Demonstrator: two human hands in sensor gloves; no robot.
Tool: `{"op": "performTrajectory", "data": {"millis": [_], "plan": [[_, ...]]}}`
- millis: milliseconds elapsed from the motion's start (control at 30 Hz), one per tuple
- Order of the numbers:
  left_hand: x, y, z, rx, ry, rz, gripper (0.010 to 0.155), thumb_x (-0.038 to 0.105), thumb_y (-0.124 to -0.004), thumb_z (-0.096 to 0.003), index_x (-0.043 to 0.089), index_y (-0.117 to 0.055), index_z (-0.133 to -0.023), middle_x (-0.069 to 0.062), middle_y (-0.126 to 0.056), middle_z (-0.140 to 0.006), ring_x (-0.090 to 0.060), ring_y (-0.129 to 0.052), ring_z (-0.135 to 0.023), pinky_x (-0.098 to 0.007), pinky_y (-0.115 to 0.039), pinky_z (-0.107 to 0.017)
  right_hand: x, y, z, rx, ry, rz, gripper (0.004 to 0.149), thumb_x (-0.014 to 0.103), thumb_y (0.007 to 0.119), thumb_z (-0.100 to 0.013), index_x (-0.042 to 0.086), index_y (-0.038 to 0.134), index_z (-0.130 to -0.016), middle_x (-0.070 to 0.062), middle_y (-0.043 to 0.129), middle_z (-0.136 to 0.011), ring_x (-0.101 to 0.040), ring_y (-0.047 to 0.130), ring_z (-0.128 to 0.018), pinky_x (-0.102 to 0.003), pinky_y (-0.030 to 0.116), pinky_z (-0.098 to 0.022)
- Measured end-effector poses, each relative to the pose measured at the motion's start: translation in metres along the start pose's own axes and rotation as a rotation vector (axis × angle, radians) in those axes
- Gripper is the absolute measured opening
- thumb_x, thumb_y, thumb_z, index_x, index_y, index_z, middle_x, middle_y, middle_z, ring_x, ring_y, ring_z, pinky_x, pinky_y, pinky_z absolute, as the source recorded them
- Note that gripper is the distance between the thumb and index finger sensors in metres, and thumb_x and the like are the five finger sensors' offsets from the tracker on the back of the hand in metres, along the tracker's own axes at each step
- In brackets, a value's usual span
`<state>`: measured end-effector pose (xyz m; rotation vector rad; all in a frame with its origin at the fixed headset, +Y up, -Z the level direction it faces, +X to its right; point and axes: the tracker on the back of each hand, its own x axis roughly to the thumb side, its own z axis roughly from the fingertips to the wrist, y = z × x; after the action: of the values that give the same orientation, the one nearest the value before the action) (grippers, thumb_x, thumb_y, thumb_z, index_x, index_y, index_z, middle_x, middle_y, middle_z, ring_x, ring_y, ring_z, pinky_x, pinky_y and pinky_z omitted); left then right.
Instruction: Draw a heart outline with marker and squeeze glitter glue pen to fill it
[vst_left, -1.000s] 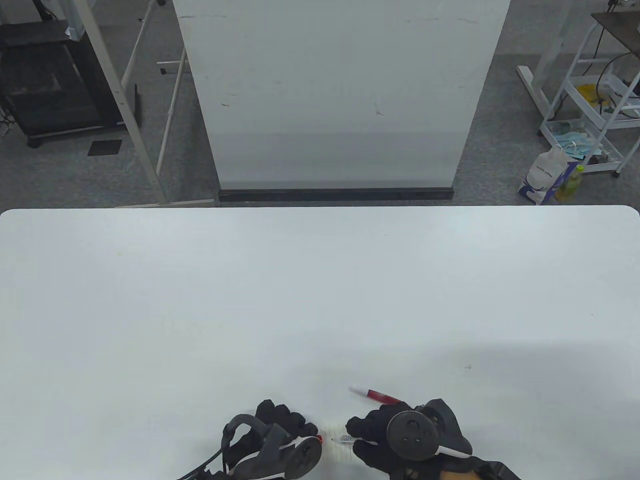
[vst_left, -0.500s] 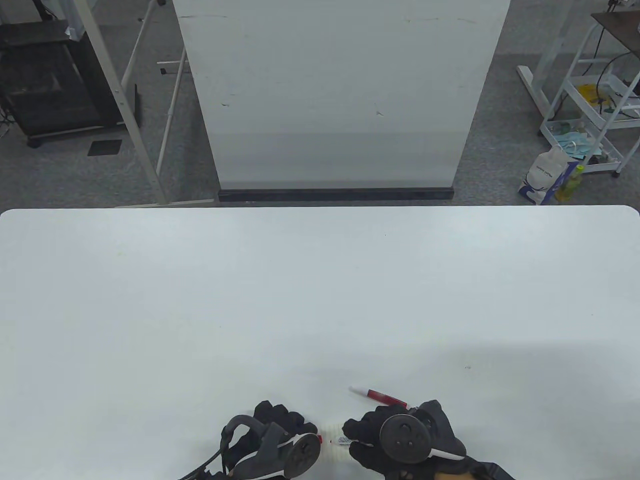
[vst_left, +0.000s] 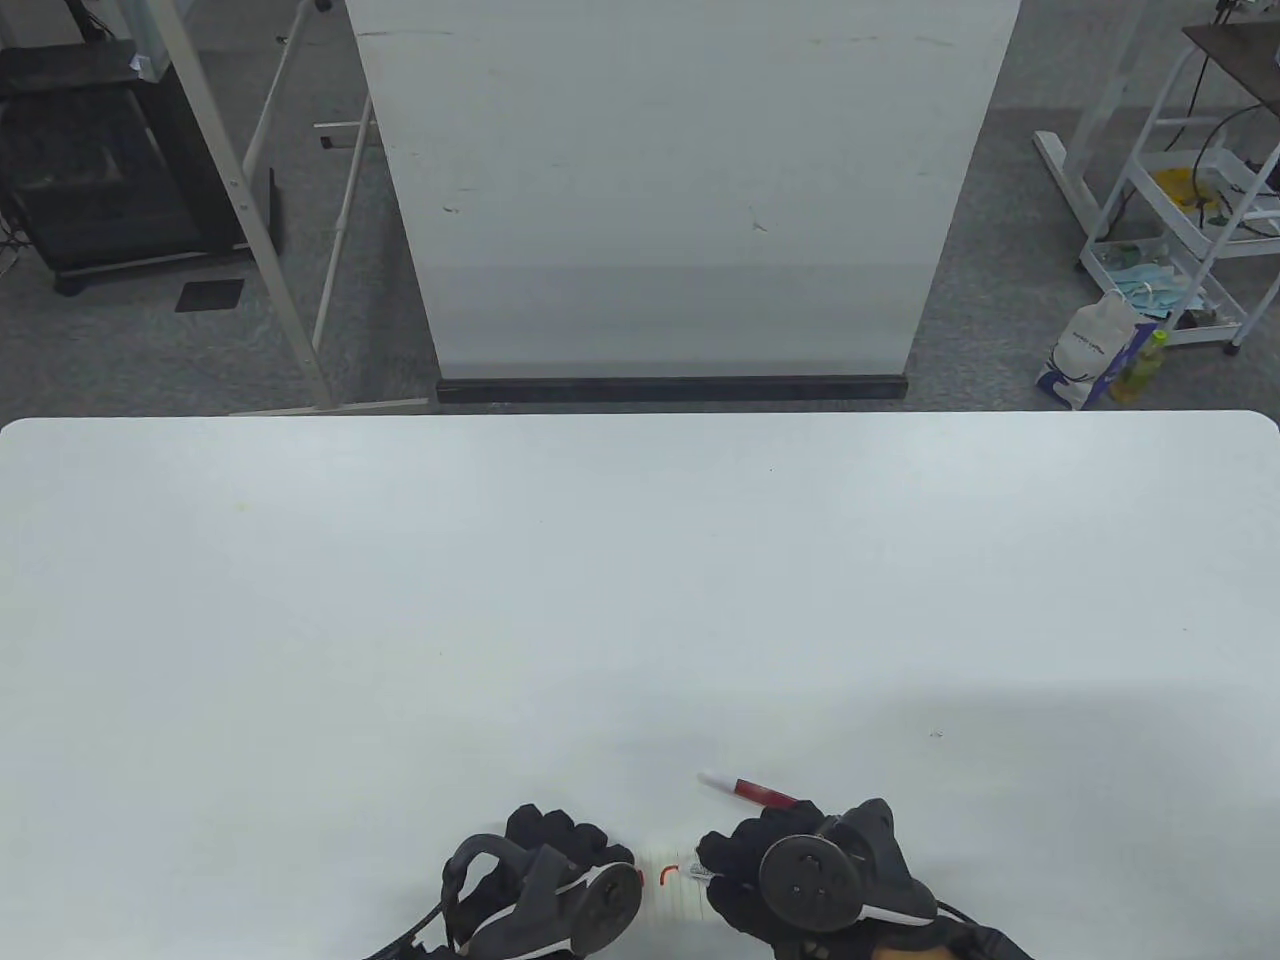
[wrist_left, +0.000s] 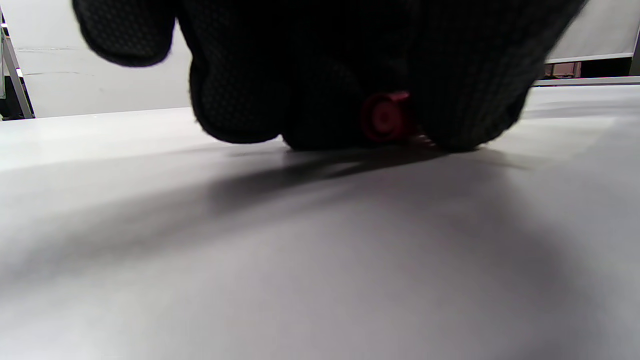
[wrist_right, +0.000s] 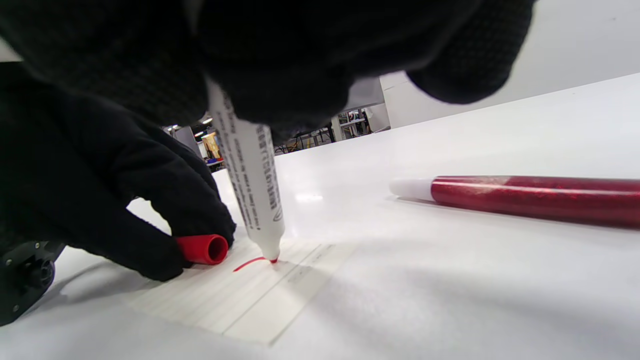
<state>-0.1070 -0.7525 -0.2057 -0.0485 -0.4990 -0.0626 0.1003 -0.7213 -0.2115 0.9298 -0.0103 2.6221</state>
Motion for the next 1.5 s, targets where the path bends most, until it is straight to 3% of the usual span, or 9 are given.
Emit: {"op": "performTrajectory", "data": {"millis": [1500], "plan": [[-0.0051,-0.0013,-0.0024,-0.013,0.019,0.050,0.045,0.048,-0.091,-0.0409,0.027,-0.091,-0.081,-0.001,-0.098,-0.078,-0.031,-0.095,-0.068,-0.064,-0.066,-0.064,0.0093,0.0051,0.0033,0.051,-0.093,-0.075,0.044,0.046,0.090,-0.035,0.019,0.097,-0.069,-0.008,0.100,-0.033,-0.019,0.092,-0.017,-0.046,0.085,-0.045]]}}
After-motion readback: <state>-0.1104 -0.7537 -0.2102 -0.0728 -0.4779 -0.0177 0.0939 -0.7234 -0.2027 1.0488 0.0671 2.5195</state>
